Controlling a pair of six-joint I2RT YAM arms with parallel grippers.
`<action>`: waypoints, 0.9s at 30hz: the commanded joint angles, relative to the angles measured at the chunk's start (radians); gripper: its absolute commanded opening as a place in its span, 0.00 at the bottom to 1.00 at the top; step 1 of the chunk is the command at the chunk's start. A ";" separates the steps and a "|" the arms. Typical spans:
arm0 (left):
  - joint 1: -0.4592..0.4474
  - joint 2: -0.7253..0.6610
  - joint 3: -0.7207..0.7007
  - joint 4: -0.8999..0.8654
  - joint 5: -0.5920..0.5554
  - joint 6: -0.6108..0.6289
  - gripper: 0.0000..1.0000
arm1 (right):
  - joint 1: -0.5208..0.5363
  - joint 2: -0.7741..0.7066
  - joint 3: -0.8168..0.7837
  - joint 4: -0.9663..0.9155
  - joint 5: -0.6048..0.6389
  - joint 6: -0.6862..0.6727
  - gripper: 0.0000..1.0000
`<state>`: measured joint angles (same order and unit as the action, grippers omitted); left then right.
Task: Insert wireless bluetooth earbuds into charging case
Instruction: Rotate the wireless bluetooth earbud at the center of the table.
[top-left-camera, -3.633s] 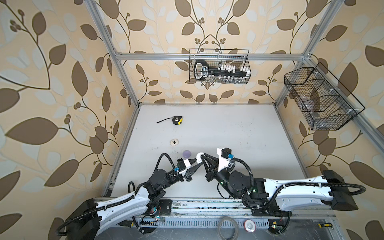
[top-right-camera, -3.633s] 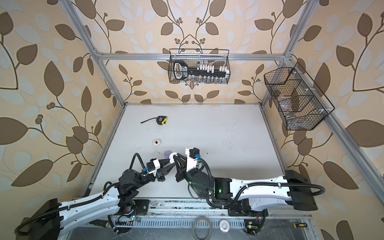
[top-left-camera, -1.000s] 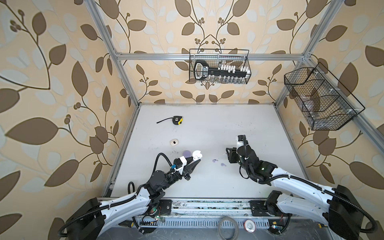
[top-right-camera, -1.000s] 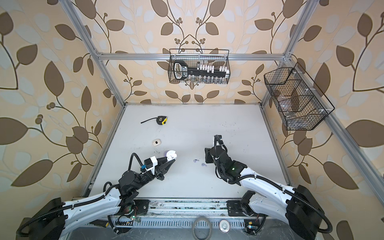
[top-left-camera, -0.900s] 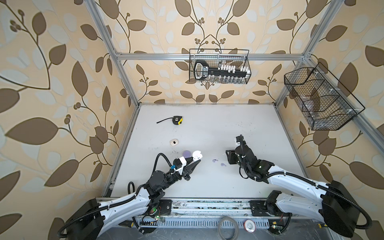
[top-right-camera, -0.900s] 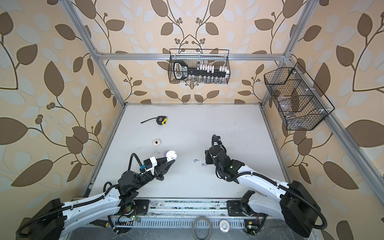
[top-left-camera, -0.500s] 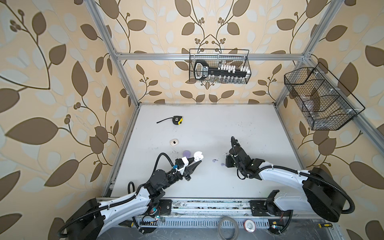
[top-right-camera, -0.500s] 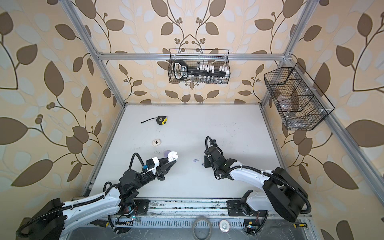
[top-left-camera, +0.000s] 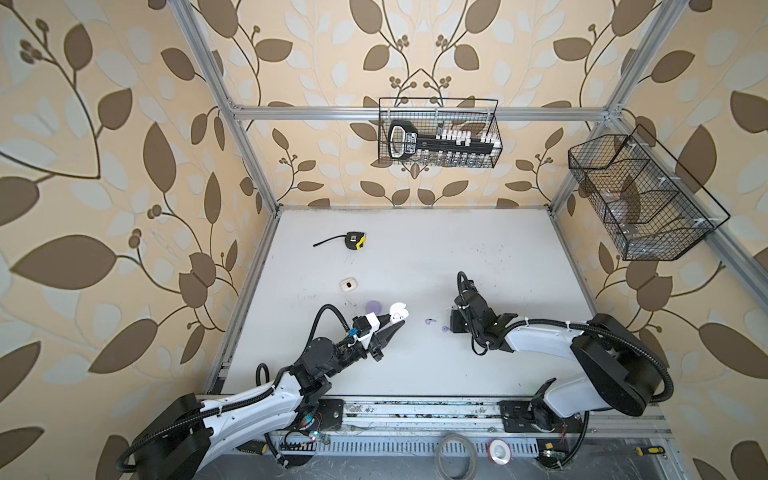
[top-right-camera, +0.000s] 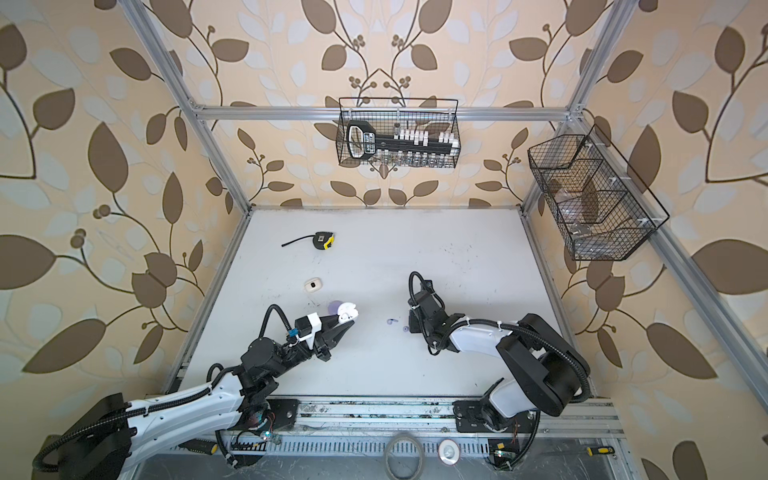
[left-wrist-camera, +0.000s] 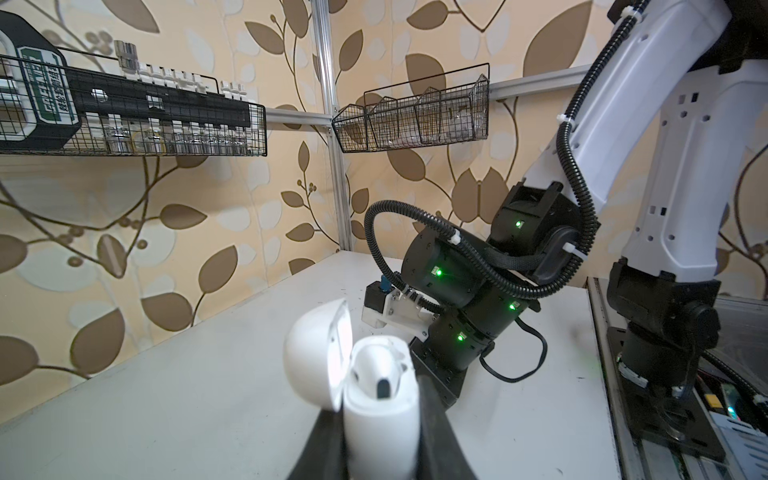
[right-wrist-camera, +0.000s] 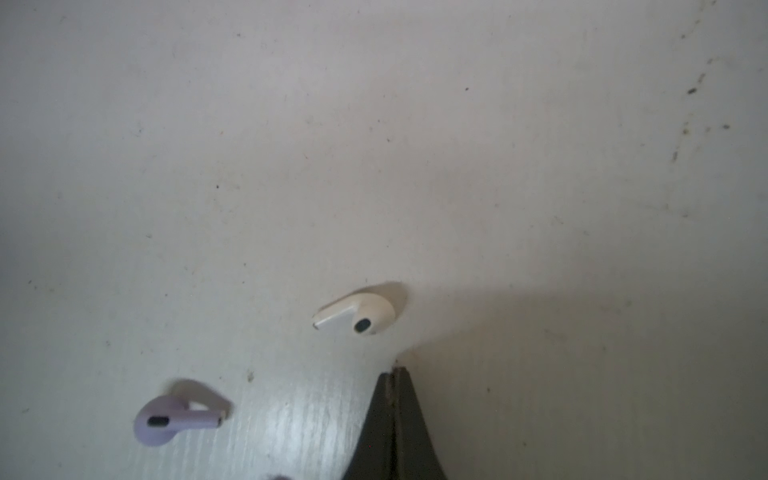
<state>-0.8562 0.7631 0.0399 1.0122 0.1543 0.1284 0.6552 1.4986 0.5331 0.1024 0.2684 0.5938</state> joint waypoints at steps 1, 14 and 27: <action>0.002 -0.013 0.040 0.040 0.014 0.011 0.00 | -0.015 0.054 0.028 -0.007 -0.019 -0.014 0.00; 0.002 -0.026 0.040 0.028 0.010 0.011 0.00 | -0.021 0.148 0.150 -0.058 0.056 -0.024 0.00; 0.002 -0.035 0.042 0.019 0.010 0.014 0.00 | -0.011 -0.048 0.392 -0.529 0.093 -0.166 0.37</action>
<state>-0.8562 0.7414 0.0399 0.9974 0.1539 0.1284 0.6411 1.4456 0.8425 -0.2325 0.3592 0.4931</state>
